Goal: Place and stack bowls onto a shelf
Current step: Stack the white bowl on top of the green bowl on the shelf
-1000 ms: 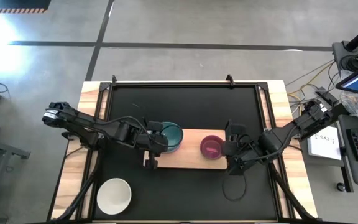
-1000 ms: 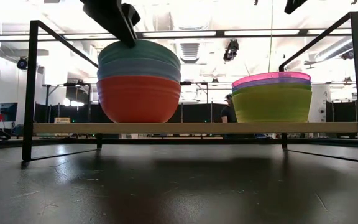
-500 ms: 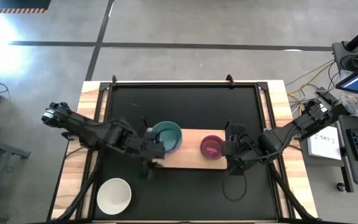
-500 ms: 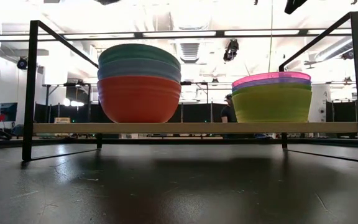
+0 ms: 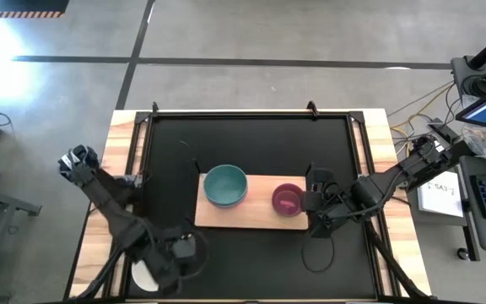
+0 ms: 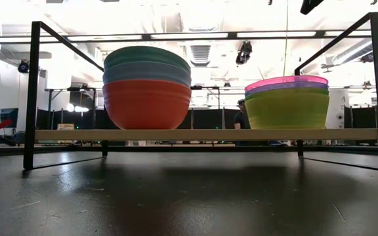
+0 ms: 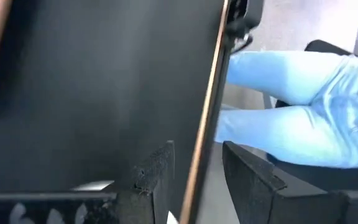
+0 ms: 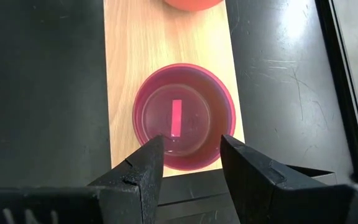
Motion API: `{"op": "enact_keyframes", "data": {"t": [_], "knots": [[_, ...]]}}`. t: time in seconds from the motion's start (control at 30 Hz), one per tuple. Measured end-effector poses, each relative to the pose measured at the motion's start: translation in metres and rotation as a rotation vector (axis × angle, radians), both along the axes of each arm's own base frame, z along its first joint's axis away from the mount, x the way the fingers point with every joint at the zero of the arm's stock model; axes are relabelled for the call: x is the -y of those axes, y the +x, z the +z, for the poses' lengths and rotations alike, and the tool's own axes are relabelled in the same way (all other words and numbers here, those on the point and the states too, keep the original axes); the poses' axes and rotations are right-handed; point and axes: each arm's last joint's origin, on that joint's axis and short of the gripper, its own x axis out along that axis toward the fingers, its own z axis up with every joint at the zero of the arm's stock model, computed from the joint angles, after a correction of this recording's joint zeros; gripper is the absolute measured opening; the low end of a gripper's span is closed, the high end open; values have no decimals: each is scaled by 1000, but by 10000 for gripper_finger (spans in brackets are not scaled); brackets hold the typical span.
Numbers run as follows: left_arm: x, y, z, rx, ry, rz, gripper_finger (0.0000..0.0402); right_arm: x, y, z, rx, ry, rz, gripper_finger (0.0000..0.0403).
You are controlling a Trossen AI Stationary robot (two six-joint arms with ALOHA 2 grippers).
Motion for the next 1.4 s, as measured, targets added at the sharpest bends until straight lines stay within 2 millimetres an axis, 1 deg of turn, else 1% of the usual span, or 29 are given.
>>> {"op": "enact_keyframes", "data": {"t": [0.07, 0.17, 0.27, 0.37, 0.47, 0.73, 1.07, 1.4], "knots": [[11, -6, -6, -48, -32, 65, 119, 0, 0, 0, 2, 1, 0, 148], [20, -11, -15, -132, -68, 197, 119, 0, 0, 0, 4, 2, 0, 148], [23, -16, -27, -243, -62, 372, 119, 0, 0, 0, 8, 7, -8, 148], [25, -22, -36, -322, -25, 460, 119, 0, 1, 0, 11, 12, -16, 148], [28, -24, -40, -367, -30, 484, 119, 0, 1, 0, 11, 13, -18, 148], [33, -20, -53, -391, 0, 502, 119, 0, 0, 0, 22, 39, -64, 148], [44, -15, -82, -476, 66, 498, 119, -1, 0, 0, 21, 41, -62, 148], [49, -12, -100, -491, 126, 465, 118, -1, 0, 0, 20, 44, -62, 148]]}}
